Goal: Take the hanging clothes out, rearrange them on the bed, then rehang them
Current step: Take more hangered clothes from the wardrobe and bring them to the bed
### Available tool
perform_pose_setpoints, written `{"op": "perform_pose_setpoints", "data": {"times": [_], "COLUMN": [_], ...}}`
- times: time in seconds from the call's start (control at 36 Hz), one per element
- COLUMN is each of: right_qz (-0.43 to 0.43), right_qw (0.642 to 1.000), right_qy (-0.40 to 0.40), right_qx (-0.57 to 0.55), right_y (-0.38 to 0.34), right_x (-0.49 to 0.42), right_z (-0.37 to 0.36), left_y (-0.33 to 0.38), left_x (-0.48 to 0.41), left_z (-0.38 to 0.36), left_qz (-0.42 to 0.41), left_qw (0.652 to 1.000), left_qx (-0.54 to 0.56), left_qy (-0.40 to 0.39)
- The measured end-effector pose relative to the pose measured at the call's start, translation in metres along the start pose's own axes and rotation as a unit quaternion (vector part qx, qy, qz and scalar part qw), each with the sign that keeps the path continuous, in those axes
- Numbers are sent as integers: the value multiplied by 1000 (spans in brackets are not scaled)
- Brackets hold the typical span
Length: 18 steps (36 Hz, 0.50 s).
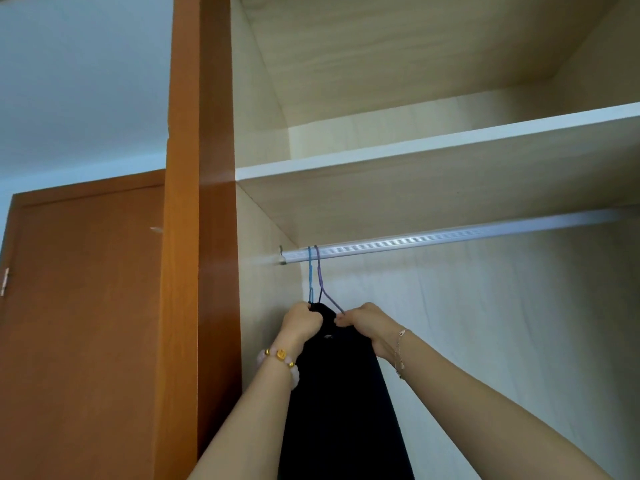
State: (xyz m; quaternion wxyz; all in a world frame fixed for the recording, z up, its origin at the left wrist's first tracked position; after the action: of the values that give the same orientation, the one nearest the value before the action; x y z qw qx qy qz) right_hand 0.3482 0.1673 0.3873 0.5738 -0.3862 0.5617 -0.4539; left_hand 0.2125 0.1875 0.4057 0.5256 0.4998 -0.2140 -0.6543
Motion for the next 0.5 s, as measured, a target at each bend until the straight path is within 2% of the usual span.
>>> {"op": "perform_pose_setpoints", "data": {"times": [0.08,0.28,0.5], "right_qz": [16,37,85], "right_qw": [1000,998,995], "right_qy": [16,45,55], "right_qx": [20,23,-9], "right_y": [-7,-18,-44], "right_x": [0,-2,17], "right_z": [2,28,56], "left_y": [-7,-4,25], "left_x": [-2,2,3], "left_z": [2,10,7], "left_qz": [22,9,-72], "left_qw": [999,996,990], "left_qx": [26,88,111], "left_qy": [-4,25,40]}}
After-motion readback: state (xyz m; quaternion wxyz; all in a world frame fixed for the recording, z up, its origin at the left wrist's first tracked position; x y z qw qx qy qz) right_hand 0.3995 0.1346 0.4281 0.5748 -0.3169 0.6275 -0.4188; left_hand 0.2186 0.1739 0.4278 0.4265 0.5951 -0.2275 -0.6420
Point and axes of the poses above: each hand's wrist, its own x-axis away from the middle knuckle, its own z-axis out of the back of the hand, y = z × x, the point moved 7 cm from there along -x, towards the middle knuckle
